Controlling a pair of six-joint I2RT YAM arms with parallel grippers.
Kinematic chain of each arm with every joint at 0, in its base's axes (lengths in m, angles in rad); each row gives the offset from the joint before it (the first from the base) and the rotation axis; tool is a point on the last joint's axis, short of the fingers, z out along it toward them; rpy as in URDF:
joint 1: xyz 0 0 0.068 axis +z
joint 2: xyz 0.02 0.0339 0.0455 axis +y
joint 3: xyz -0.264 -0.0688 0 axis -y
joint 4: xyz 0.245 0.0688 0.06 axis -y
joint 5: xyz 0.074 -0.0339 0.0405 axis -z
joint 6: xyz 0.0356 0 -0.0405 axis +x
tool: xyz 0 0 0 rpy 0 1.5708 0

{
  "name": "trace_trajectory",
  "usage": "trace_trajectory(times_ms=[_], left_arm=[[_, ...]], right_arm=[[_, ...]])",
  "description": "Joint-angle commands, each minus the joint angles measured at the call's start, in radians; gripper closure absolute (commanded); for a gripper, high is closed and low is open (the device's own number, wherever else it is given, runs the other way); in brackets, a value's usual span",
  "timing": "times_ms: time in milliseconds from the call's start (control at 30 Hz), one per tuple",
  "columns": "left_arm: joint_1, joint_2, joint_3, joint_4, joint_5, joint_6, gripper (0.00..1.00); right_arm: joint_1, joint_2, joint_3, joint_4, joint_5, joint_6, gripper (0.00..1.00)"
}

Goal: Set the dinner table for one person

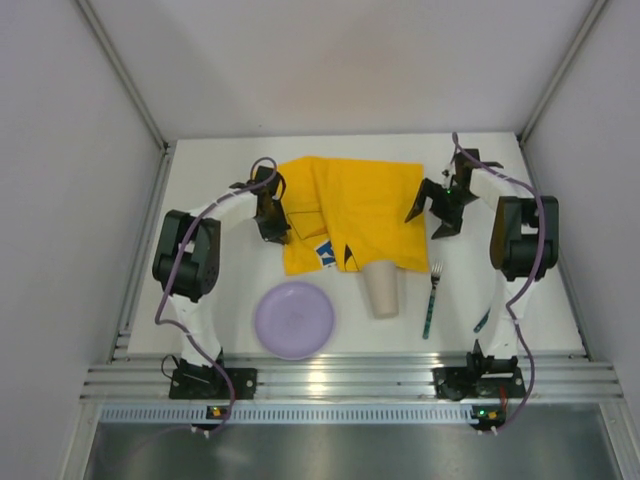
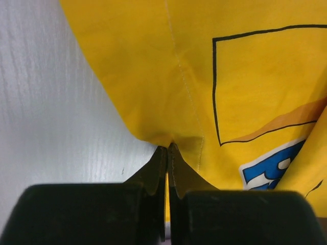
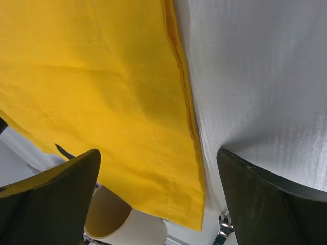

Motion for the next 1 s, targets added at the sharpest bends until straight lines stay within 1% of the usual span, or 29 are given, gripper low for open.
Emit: trace_trajectory(times_ms=[0, 67, 100, 167, 200, 267, 300, 333, 367, 400, 467, 567, 700, 800, 833, 967], left_arm=[[-0.001, 0.061, 0.015, 0.024, 0.004, 0.003, 1.0], [0.001, 0.062, 0.024, 0.016, -0.001, 0.014, 1.0], [0.001, 0.067, 0.033, 0.011, -0.002, 0.018, 1.0], [0.002, 0.07, 0.041, 0.0, -0.002, 0.027, 1.0], [0.004, 0.07, 0.047, -0.003, -0.002, 0.029, 1.0], [0.01, 0.073, 0.051, -0.009, 0.002, 0.033, 1.0], [0.012, 0.075, 0.056, -0.009, -0.001, 0.035, 1.0], [0.015, 0.076, 0.062, -0.015, -0.009, 0.038, 1.0], [0.021, 0.079, 0.068, -0.035, -0.012, 0.04, 1.0], [0.027, 0.082, 0.079, -0.042, -0.018, 0.044, 1.0], [0.047, 0.081, 0.09, -0.078, -0.039, 0.072, 1.0], [0.091, 0.059, 0.108, -0.121, -0.113, 0.121, 1.0], [0.153, 0.03, 0.119, -0.153, -0.168, 0.182, 1.0], [0.194, 0.015, 0.133, -0.176, -0.186, 0.211, 1.0], [0.211, 0.007, 0.134, -0.179, -0.194, 0.221, 1.0], [0.237, -0.01, 0.15, -0.199, -0.22, 0.241, 1.0]], right_arm=[[0.008, 0.049, 0.016, 0.07, -0.007, 0.015, 0.03], [0.015, 0.063, 0.018, 0.089, -0.016, 0.027, 0.1], [0.018, 0.066, 0.019, 0.095, -0.019, 0.029, 0.22], [0.034, 0.078, 0.021, 0.107, -0.021, 0.038, 0.35], [0.04, 0.083, 0.025, 0.11, -0.021, 0.04, 0.48], [0.055, 0.1, 0.033, 0.106, -0.021, 0.041, 0.6], [0.06, 0.104, 0.039, 0.104, -0.021, 0.041, 0.72], [0.06, 0.112, 0.044, 0.093, -0.019, 0.037, 0.77], [0.06, 0.12, 0.05, 0.084, -0.003, 0.034, 0.85], [0.058, 0.12, 0.062, 0.076, 0.01, 0.032, 1.0], [0.047, 0.118, 0.08, 0.049, 0.043, 0.017, 1.0], [0.021, 0.117, 0.126, 0.018, 0.077, 0.014, 1.0], [-0.005, 0.138, 0.228, -0.025, 0.122, 0.011, 1.0], [-0.005, 0.16, 0.28, -0.048, 0.145, 0.015, 1.0], [-0.035, 0.169, 0.29, -0.052, 0.152, 0.014, 1.0], [-0.042, 0.189, 0.341, -0.083, 0.174, 0.017, 1.0]])
